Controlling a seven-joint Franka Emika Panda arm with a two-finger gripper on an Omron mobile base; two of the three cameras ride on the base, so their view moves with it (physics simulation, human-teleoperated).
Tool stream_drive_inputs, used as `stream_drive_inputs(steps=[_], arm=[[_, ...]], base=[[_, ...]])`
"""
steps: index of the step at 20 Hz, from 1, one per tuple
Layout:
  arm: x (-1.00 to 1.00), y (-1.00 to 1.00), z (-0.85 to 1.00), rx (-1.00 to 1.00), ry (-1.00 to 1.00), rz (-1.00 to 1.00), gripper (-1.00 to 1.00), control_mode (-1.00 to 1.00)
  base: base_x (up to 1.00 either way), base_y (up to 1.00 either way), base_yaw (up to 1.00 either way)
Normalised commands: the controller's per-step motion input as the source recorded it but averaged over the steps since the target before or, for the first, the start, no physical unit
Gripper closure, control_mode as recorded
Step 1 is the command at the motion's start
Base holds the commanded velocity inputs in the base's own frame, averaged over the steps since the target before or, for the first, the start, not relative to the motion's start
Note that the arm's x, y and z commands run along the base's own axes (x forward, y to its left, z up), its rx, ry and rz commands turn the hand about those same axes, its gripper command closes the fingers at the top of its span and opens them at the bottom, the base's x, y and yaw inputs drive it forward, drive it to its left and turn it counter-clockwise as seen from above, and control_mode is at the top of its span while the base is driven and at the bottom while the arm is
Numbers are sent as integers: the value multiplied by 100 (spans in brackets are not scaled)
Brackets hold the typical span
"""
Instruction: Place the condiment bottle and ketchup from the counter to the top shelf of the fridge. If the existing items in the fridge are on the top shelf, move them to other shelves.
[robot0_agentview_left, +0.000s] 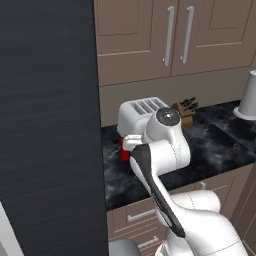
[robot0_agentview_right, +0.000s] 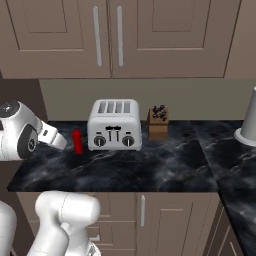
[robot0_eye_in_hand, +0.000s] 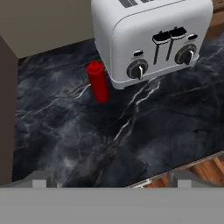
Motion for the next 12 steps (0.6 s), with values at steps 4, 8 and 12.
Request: stream_drive_inputs(steps=[4,8,12], arm=[[53,27,-23,-1,0,-7,-100,-100],[54,18,-22,-4,0,-5,-100,-100],[42,2,-24,-4,1,-1,-100,-100]], base=[[0,0,0],[0,0,0],[0,0,0]])
